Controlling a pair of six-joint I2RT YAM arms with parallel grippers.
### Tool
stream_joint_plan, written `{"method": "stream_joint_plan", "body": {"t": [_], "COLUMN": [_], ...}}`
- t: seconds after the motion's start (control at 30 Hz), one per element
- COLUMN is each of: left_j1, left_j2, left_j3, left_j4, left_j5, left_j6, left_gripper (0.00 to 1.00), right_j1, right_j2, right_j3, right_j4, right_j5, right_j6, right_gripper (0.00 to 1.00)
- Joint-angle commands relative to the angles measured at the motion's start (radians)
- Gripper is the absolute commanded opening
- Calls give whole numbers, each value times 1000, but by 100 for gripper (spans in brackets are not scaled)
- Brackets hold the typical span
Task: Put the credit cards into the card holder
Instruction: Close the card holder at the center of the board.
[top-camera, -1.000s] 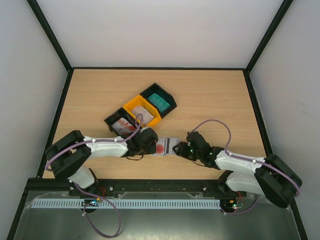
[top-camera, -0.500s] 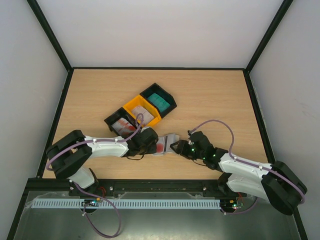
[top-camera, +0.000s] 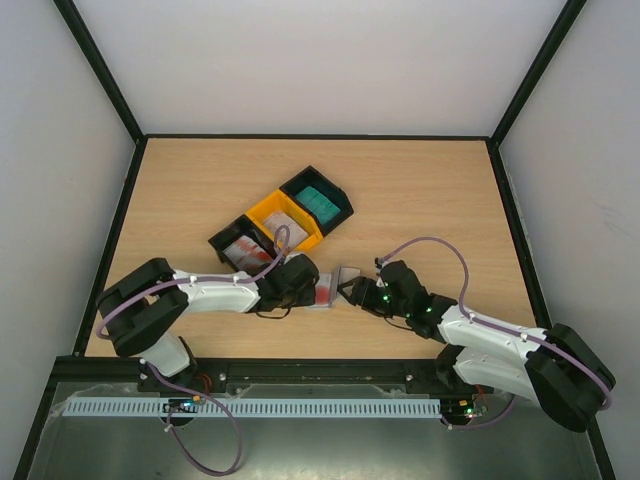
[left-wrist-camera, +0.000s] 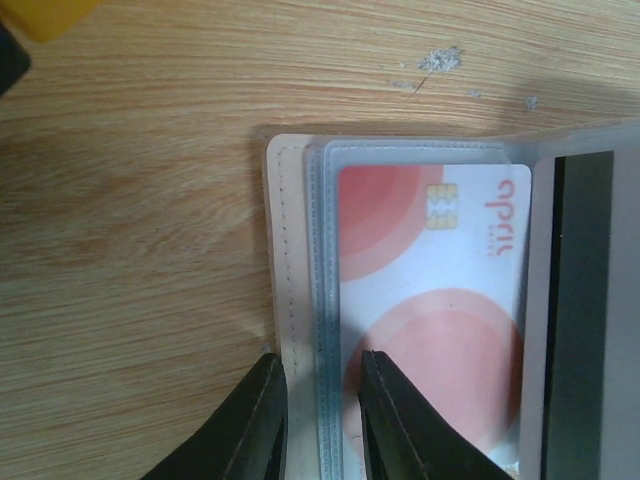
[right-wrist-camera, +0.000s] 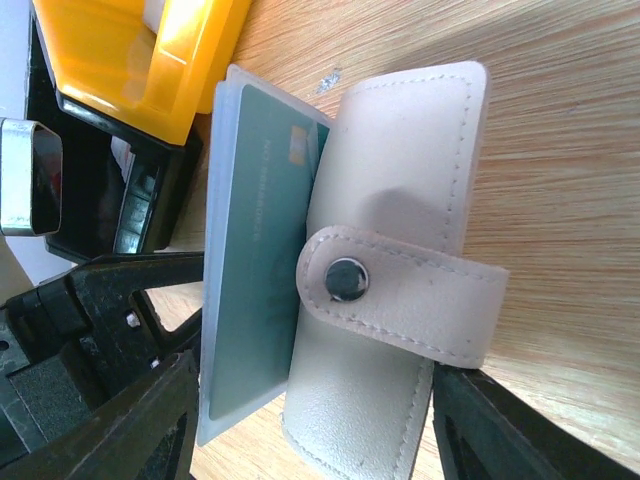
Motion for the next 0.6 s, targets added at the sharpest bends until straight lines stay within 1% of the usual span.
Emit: {"method": "stream_joint_plan", "body": {"t": [0.0,0.23,0.4,0.57], "left_j1": [-12,-12,-12,-12], "left_j2": [68,66,67,60], "left_j3": [-25,-24,-24,-24], "left_j4": [-89,-90,-86,-85], "left_j5": [32,32,35,36], "left_j6": [11,13,11,13], "left_gripper": [23,24,24,24], "right_j1": [-1,-1,-1,0], "right_j2": [-21,-25,-45,-22], "right_j3": [22,27,26,37], "right_j4": [17,36,45,68], "right_j5": [-4,-13,-15,-43], "right_j6": [-7,-8,-12,-20], "right_gripper": [62,64,69,72]}}
